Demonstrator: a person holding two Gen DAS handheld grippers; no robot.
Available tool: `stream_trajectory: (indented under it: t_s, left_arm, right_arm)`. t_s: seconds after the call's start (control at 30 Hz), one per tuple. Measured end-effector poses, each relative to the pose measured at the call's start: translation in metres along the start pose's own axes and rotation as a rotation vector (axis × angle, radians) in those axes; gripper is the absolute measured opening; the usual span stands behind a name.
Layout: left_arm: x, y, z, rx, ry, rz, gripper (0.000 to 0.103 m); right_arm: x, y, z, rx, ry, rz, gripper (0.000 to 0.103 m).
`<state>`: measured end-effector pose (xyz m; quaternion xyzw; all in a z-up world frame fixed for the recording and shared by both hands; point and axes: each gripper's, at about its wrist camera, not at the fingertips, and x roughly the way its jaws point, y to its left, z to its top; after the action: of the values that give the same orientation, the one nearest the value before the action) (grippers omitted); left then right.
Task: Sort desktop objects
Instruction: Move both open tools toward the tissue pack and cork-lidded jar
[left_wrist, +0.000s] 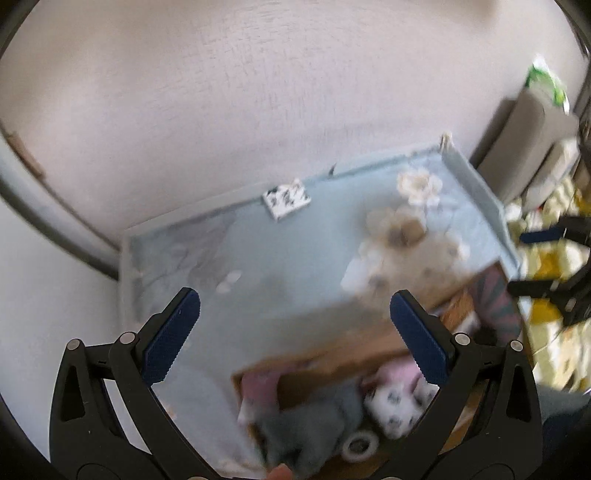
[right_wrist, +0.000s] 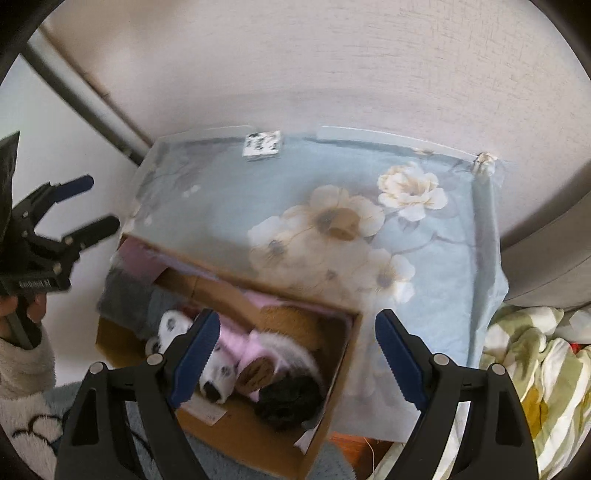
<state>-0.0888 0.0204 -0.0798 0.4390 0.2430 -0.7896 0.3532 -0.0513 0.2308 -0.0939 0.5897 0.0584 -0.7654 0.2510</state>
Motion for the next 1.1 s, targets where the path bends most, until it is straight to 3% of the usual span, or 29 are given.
stream_trajectory:
  t_s: [0.13,0.23,0.37,0.67,0.8,1.1]
  left_arm:
    - [0.026,0.011,0.032,-0.064,0.0,-0.018,0.103]
    - [0.054,0.018,0.053,-0.117,0.023,-0.024,0.103]
    - [0.106,0.028,0.073,-0.214,0.086,0.011,0.103]
    - [0.199,0.037,0.085,-0.361,0.178,0.062,0.103]
    - [0.221,0.037,0.085,-0.397,0.201,0.069,0.103]
    - [0.24,0.039,0.077,-0.444,0.21,0.093,0.102]
  right_arm:
    - [0.015,-0.01,0.015,0.062,0.017,0.013,0.084]
    - [0.029,-0.017,0.026,0.076,0.038,-0.023,0.084]
    - [0.055,-0.031,0.047,0.105,0.071,-0.038,0.084]
    - [0.125,-0.057,0.08,0.151,0.187,-0.072,0.084]
    - [0.147,-0.062,0.086,0.175,0.241,-0.07,0.084]
    - [0.155,-0.061,0.09,0.16,0.252,-0.108,0.082]
